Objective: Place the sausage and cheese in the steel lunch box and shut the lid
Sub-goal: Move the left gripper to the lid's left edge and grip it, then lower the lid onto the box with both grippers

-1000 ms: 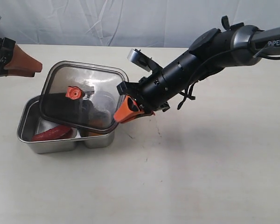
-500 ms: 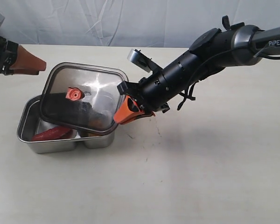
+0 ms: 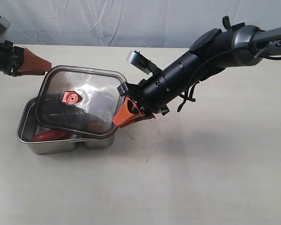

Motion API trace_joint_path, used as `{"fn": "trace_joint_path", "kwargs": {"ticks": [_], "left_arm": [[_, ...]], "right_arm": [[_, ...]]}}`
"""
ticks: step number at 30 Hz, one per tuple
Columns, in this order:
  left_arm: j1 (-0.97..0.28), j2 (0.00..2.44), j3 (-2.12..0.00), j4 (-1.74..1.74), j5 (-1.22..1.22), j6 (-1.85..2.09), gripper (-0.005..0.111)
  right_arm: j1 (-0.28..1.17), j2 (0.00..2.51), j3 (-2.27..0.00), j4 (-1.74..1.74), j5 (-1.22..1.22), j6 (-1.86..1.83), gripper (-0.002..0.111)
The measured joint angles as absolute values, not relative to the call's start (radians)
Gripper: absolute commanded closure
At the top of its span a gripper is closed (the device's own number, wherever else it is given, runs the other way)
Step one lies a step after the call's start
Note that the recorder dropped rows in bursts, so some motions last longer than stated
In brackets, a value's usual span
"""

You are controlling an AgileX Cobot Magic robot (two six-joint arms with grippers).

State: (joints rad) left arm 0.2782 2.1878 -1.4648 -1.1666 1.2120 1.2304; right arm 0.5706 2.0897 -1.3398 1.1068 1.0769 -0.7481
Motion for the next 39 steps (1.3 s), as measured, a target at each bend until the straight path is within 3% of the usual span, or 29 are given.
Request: {"fn": "trace_joint_path", "kwargs": {"ticks": [15, 23, 39], "left_arm": [[0.227, 2.199, -1.465, -1.140, 1.210, 1.183, 0.061], [0.213, 2.199, -1.469, -1.117, 1.206, 1.163, 0.107], [0.213, 2.133, -1.469, -1.099, 1.190, 1.111, 0.107]], "right_arm": [[0.571, 2.090, -1.340, 1.111, 1.082, -0.748, 0.109], [0.571, 2.090, -1.340, 1.103, 1.072, -0.743, 0.109], [0.571, 2.090, -1.363, 1.101, 1.085, -0.742, 0.109]]}}
